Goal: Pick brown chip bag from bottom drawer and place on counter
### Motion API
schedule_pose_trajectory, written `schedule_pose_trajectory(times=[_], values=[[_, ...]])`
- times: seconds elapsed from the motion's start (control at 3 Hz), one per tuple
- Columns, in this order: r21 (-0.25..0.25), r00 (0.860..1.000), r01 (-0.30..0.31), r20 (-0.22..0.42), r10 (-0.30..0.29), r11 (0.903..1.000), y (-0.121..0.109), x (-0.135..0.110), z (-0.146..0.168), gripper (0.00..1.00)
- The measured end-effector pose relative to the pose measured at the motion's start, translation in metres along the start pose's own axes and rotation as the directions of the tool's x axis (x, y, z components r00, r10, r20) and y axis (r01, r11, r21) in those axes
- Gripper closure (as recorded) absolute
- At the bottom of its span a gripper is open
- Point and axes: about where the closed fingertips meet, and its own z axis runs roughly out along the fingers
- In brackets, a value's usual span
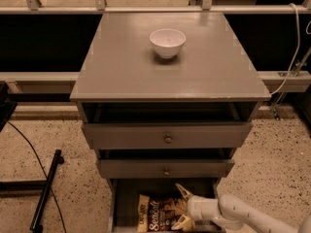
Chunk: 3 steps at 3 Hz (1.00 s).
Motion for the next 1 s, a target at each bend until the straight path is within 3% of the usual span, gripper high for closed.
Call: schedule_pose_trajectory(times=[0.33, 0.67, 1.0], values=[[-0.019, 1.000, -0.013, -0.029, 0.012, 0.9997, 0.007, 0.022, 0.014, 0.26], [-0.022, 0.999, -0.017, -0.031, 0.016, 0.9996, 0.007, 0.029, 0.020, 0.48], [-0.039, 0.999, -0.036, -0.034, 0.035, 0.9986, 0.007, 0.039, 0.027, 0.45]])
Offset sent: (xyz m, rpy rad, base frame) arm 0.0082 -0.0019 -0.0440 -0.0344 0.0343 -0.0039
